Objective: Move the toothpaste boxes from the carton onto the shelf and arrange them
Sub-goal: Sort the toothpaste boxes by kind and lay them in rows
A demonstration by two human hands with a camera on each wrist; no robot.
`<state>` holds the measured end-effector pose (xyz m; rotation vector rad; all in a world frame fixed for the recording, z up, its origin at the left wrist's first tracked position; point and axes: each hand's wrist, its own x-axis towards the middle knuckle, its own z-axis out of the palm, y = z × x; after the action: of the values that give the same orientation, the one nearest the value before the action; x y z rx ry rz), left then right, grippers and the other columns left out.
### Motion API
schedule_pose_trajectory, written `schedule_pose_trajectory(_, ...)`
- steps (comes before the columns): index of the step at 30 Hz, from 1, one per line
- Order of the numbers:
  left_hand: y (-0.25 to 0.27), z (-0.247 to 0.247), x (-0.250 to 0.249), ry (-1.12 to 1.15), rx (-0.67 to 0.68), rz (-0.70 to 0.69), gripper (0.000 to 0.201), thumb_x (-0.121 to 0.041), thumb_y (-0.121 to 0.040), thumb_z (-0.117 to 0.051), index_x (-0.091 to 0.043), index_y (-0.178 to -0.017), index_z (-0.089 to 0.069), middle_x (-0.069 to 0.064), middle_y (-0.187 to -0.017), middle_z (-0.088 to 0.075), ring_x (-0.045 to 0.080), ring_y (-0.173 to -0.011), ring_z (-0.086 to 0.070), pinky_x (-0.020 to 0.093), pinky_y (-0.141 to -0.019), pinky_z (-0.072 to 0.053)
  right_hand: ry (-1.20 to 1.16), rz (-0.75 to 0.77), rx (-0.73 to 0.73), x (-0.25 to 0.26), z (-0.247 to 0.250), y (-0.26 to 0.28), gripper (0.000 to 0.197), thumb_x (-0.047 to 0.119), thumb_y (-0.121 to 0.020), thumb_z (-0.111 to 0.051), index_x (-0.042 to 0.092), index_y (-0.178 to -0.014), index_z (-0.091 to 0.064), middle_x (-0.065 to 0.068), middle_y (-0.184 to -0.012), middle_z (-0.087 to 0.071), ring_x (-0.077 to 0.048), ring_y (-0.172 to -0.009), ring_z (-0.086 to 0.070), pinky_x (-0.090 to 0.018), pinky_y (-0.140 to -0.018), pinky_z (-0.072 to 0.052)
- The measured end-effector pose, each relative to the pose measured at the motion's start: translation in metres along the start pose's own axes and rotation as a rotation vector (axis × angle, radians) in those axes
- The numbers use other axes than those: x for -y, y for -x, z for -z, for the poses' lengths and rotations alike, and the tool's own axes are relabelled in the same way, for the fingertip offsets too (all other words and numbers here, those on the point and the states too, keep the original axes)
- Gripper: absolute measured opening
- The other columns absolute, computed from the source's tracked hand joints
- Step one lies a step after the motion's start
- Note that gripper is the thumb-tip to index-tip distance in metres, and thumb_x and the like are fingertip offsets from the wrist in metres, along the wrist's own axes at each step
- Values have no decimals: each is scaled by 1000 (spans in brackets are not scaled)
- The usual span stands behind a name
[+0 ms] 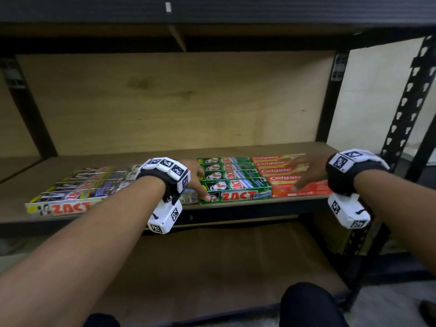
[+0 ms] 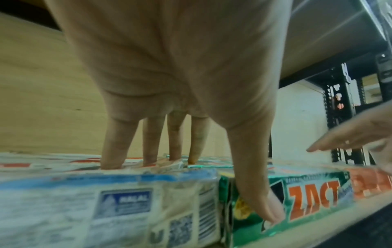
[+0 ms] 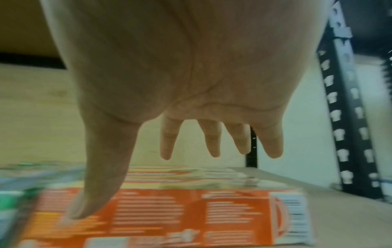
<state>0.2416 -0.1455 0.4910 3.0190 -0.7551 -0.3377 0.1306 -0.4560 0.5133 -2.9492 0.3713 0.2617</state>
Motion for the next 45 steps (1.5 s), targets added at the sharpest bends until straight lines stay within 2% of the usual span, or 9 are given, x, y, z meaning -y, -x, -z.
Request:
schedule_pose_trajectory(7, -4, 4, -4, 54, -18, 12, 94, -54, -68, -82, -12, -145, -46, 3, -147, -49, 22, -132, -49, 31, -105, -40, -27, -79, -4, -31, -10, -22, 67, 48, -69, -85, 46, -131, -59, 5, -153, -38, -27, -135, -39, -40, -108, -29)
schedule_pose_trajectory(17, 16, -6, 0, 116, -73, -8, 82, -55, -75, -76, -23, -144, -47, -4, -150, -45, 19, -133, -48, 31, -105, -37, 6, -97, -116, -31, -24, -26, 60, 57, -71, -79, 51, -127, -58, 6, -147, -47, -23, -128, -48, -36, -103, -34)
schedule_pose_trajectory(21, 28, -18, -10, -40, -115, -32, 74, -56, -87, -62, -24, -149, -38, -1, -155, -36, 22, -138, -41, 35, -109, -36, 75, -133, -234, -22, -42, -22, 68, 56, -77, -74, 35, -138, -53, -2, -146, -47, -26, -129, -48, -37, -108, -39)
schedule_pose_trajectory(26, 53, -17, -18, -37, -251, -120, 30, -38, -93, -60, -26, -120, -66, -3, -126, -65, 18, -110, -61, 35, -97, -50, 109, -127, -313, 9, -40, 1, 68, 52, -78, -72, 11, -128, -52, -12, -124, -60, -30, -106, -61, -35, -87, -51)
schedule_pose_trajectory(28, 67, -17, -21, -19, -241, -134, 23, -38, -93, -60, -27, -109, -71, -7, -112, -70, 14, -100, -64, 37, -91, -54, 171, -53, -265, 23, -39, 14, 50, 58, -78, -65, 16, -105, -68, -6, -102, -69, -25, -90, -65, -33, -82, -54)
schedule_pose_trajectory(31, 88, -18, -25, -25, -202, -155, 17, -41, -92, -60, -31, -100, -72, -12, -103, -72, 11, -96, -64, 33, -88, -53, 178, 1, -165, 43, -43, 37, 44, 58, -81, -65, 15, -73, -66, -2, -74, -68, -19, -67, -62, -29, -67, -51)
schedule_pose_trajectory(37, 114, -41, -19, 208, -4, -129, 15, -27, -93, -60, -24, -94, -74, -5, -84, -76, 11, -69, -70, 10, -46, -44, 117, 177, 83, 81, -69, 60, 37, 45, -92, -62, 10, -89, -74, 0, -72, -65, -15, -58, -56, -21, -55, -45)
schedule_pose_trajectory(41, 110, -65, -4, 244, 98, -62, 14, -30, -93, -62, -24, -95, -75, -6, -87, -76, 2, -64, -67, 7, -43, -42, 87, 211, 181, 102, -91, 54, 39, 44, -93, -61, 8, -100, -73, -3, -90, -75, -18, -75, -67, -25, -69, -53)
schedule_pose_trajectory(45, 91, -90, 17, 307, 162, -22, 16, -27, -93, -60, -22, -96, -75, 0, -91, -76, 11, -69, -68, 11, -41, -43, 32, 214, 309, 120, -118, 38, 32, 35, -94, -62, 8, -109, -72, -9, -104, -74, -17, -71, -61, -28, -72, -52)
